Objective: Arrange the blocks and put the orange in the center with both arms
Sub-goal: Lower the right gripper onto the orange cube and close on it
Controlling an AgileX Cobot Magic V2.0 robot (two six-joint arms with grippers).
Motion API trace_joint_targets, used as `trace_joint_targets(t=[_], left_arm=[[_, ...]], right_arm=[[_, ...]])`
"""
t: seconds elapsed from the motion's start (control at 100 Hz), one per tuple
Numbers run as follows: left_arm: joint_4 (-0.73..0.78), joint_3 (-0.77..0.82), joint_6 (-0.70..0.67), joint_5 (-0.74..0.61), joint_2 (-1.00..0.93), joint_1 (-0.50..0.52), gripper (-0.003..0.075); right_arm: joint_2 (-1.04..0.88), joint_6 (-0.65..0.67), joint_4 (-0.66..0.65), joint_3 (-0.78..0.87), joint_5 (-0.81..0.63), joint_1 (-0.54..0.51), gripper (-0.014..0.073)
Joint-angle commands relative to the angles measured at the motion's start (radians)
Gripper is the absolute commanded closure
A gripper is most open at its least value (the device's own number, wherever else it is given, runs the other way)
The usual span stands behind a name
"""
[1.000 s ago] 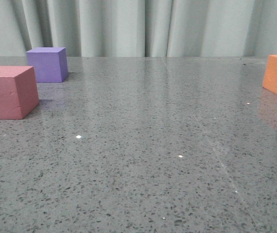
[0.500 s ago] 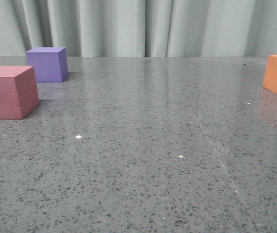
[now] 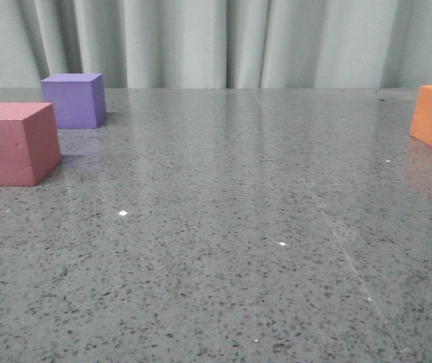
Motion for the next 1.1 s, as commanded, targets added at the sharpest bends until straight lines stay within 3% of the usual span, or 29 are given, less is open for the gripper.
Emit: trace_joint_targets(t=[0.0,0.16,1.09], left_arm=[[-0.003,0.055,-0.007,-0.075,-0.033,0.002,0.0739],[-0.003,0.055,-0.007,-0.075,-0.033,0.002,0.0739],[-0.003,0.055,-0.007,-0.075,-0.033,0.002,0.0739]], right_arm=[[0.027,-0.036,0.014,-0.061,-0.039,0.005,-0.0041],[0.109,-0.085,0.052,-0.081,-0.035,0.005,-0.0041],[0.334,-0.085,0.060,-0.081,-0.065,0.005,-0.0032]])
